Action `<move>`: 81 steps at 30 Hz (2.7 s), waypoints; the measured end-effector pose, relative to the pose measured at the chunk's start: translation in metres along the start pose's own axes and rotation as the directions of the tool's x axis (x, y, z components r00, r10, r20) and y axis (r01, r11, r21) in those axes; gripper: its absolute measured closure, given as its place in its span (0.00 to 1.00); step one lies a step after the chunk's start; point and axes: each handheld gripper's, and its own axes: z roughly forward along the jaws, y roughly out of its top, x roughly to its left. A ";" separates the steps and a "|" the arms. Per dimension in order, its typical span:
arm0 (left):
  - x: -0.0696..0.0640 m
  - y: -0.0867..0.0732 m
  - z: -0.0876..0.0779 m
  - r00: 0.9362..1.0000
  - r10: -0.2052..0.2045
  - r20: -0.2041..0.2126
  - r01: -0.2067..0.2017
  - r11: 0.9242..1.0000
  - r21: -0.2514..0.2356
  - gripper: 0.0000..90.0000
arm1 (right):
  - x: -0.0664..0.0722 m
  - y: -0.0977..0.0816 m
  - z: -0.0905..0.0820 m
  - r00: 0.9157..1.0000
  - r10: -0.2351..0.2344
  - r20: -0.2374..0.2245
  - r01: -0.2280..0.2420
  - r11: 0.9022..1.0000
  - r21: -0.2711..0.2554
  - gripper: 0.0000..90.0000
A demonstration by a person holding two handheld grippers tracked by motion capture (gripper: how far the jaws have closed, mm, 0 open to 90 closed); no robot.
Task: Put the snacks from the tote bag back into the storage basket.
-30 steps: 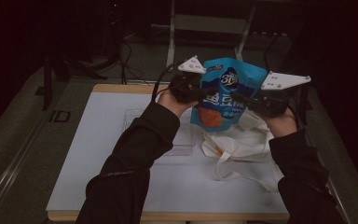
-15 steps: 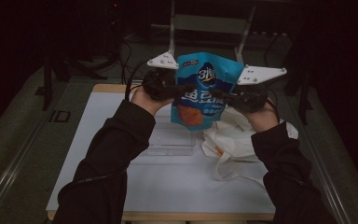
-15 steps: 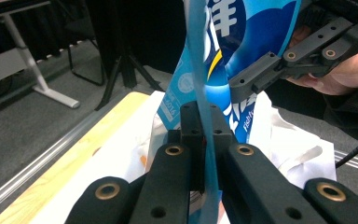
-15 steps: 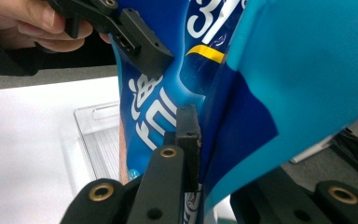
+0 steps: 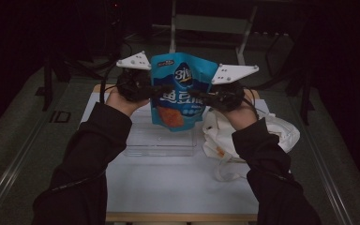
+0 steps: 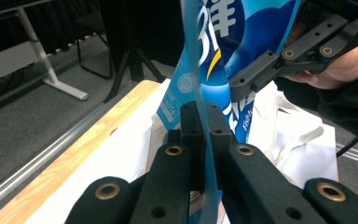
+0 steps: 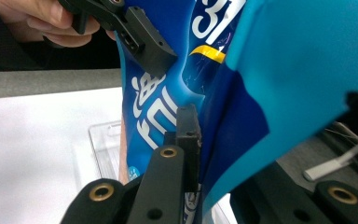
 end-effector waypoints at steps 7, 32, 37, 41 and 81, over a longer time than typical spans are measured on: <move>0.017 -0.023 -0.010 1.000 -0.017 -0.009 0.017 1.000 0.006 1.00 | 0.006 0.000 0.029 1.000 0.012 -0.026 -0.012 1.000 0.012 0.95; 0.044 -0.087 0.005 0.995 -0.104 -0.013 0.104 0.994 0.036 1.00 | 0.012 -0.040 0.090 0.996 0.070 -0.058 -0.065 0.995 0.073 0.95; 0.045 -0.095 0.009 0.993 -0.117 -0.008 0.117 0.992 0.044 1.00 | 0.013 -0.047 0.094 0.995 0.079 -0.068 -0.073 0.994 0.081 0.95; 0.045 -0.100 0.011 0.992 -0.127 -0.003 0.127 0.991 0.050 1.00 | 0.014 -0.053 0.097 0.993 0.086 -0.076 -0.079 0.993 0.090 0.96; 0.031 -0.151 0.015 0.994 -0.102 0.022 0.102 0.995 0.023 0.99 | 0.034 -0.094 0.111 0.987 0.098 -0.126 -0.088 0.993 0.081 0.95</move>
